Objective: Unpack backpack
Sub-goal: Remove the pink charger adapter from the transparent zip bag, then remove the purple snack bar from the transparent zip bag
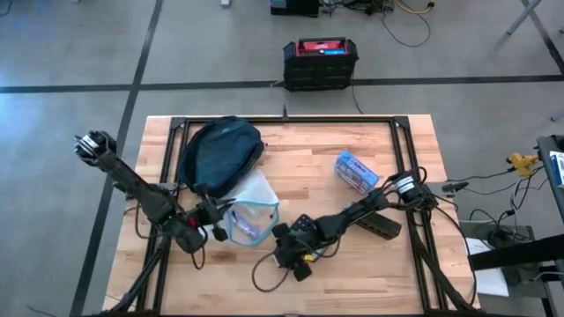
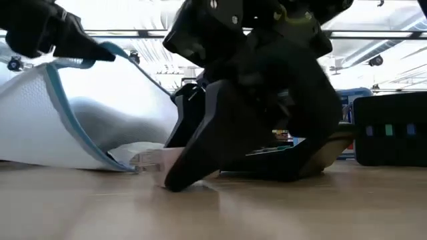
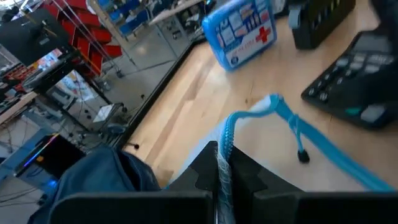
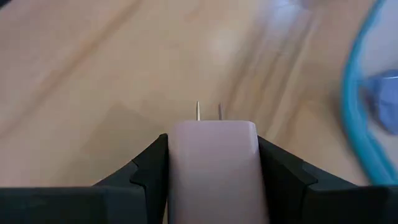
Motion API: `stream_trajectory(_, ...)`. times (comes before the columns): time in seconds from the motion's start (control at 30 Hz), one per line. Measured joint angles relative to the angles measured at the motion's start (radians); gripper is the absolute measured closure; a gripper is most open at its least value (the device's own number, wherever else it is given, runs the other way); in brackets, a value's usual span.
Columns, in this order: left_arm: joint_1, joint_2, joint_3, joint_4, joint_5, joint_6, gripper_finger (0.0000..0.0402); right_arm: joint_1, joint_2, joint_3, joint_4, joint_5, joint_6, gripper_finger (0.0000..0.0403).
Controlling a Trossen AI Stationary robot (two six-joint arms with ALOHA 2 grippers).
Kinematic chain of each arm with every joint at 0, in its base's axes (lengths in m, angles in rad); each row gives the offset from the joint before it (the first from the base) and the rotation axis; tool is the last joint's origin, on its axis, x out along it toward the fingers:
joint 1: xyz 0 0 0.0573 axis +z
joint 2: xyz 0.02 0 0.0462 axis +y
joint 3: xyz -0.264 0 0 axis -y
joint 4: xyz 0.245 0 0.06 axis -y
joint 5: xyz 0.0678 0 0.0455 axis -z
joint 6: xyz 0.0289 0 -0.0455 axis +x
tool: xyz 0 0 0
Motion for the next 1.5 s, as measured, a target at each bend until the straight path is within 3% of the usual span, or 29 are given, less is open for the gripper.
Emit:
stream_trajectory(0.23, 0.0, 0.032, 0.0, 0.101, 0.052, 0.042, 0.0402, 0.017, -0.042, -0.002, -0.062, 0.011, -0.021, 0.0109)
stream_trajectory(0.4, 0.0, 0.088, 0.0, 0.133, 0.055, 0.017, 0.0402, 0.023, -0.096, 0.026, -0.055, 0.047, 0.053, 0.0078)
stream_trajectory(0.67, 0.008, 0.192, 0.0, 0.381, 0.08, 0.134, 0.0402, 0.011, -0.067, 0.04, 0.144, 0.277, 0.227, 0.0102)
stream_trajectory(0.83, 0.024, 0.198, 0.0, 0.497, 0.081, 0.224, 0.0402, -0.005, 0.013, 0.039, 0.264, 0.326, 0.308, 0.0128)
stream_trajectory(1.0, 0.029, 0.189, 0.0, 0.497, 0.084, 0.236, 0.0402, -0.024, 0.069, 0.043, 0.314, 0.404, 0.377, 0.0141)
stream_trajectory(1.5, 0.034, 0.191, 0.0, 0.496, 0.166, 0.236, 0.0402, -0.086, 0.145, 0.108, 0.174, 0.395, 0.399, 0.0146)
